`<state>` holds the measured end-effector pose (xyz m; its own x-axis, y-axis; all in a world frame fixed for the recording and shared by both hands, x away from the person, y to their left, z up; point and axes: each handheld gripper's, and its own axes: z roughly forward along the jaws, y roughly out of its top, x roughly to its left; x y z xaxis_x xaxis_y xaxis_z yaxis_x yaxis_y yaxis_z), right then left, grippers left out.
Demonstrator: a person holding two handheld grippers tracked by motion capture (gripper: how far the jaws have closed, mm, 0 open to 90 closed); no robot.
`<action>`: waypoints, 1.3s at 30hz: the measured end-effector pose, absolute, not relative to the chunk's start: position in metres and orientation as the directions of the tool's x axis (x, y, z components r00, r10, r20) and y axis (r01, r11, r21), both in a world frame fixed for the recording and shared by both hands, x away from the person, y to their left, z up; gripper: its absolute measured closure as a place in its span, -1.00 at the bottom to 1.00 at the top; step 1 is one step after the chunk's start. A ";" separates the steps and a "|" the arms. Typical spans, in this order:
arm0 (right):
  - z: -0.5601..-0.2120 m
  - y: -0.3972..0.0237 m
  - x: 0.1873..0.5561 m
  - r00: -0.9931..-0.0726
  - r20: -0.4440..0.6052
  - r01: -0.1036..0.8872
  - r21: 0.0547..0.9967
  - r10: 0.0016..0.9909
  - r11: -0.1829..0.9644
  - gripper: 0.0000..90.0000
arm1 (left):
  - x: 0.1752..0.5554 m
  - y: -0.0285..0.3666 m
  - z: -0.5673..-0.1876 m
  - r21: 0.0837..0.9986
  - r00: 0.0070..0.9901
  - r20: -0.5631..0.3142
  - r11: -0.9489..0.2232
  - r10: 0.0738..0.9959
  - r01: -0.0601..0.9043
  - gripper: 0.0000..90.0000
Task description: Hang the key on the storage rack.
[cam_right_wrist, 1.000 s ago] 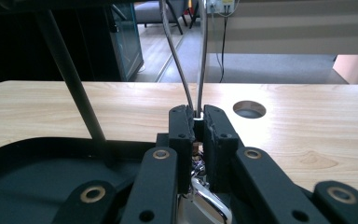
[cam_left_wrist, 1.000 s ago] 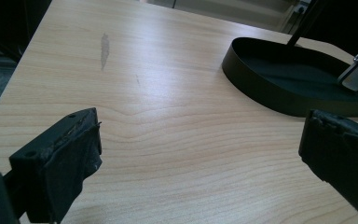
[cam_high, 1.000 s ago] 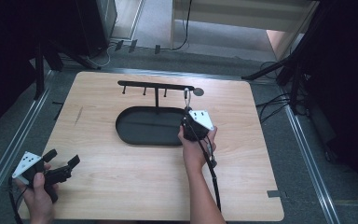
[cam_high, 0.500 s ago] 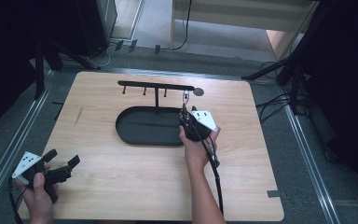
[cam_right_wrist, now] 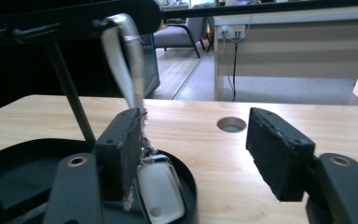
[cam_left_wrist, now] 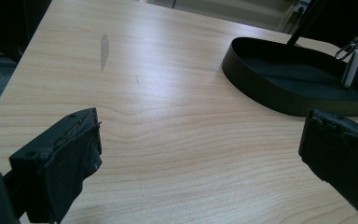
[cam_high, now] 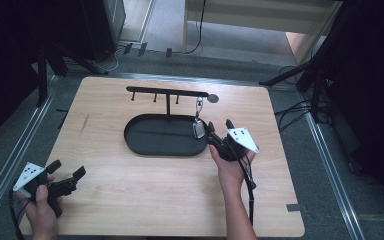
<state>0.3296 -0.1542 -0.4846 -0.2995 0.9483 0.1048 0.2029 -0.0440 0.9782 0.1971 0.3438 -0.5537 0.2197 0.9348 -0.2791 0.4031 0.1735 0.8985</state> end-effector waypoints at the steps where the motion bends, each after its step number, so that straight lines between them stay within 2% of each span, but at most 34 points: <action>1: -0.484 -0.158 0.328 -0.298 0.115 0.216 0.975 0.948 -0.050 -0.25 | 0.197 0.344 -0.554 0.899 0.220 -0.278 0.172 0.935 0.404 -1.00; 2: -0.484 -0.158 0.328 -0.298 0.115 0.216 0.975 0.948 -0.050 -0.25 | 0.197 0.344 -0.554 0.899 0.220 -0.278 0.172 0.935 0.404 -1.00; 7: -0.481 -0.181 0.316 -0.265 0.111 0.284 0.958 0.958 -0.032 -0.56 | 0.197 0.344 -0.554 0.899 0.220 -0.274 0.168 0.936 0.404 -1.00; 10: -0.484 -0.196 0.308 -0.268 0.089 0.305 0.952 0.959 -0.003 -0.83 | 0.197 0.344 -0.554 0.899 0.220 -0.273 0.167 0.936 0.404 -1.00; 14: -0.485 -0.207 0.302 -0.271 0.090 0.312 0.950 0.958 -0.002 -0.97 | 0.197 0.344 -0.554 0.900 0.221 -0.272 0.166 0.937 0.403 -1.00; 28: -0.492 -0.247 0.283 -0.231 0.038 0.317 0.948 0.972 0.038 -1.00 | 0.197 0.343 -0.554 0.900 0.220 -0.274 0.168 0.936 0.403 -1.00; 39: -0.510 -0.288 0.263 -0.176 0.058 0.345 0.938 0.983 0.006 -1.00 | 0.197 0.343 -0.554 0.899 0.218 -0.274 0.169 0.936 0.404 -1.00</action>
<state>0.2634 -0.2881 -0.5100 -0.1756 0.9828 0.0579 0.3454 0.0064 0.9384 0.1966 0.3432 -0.5537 0.2185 0.9365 -0.2744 0.4036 0.1693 0.8991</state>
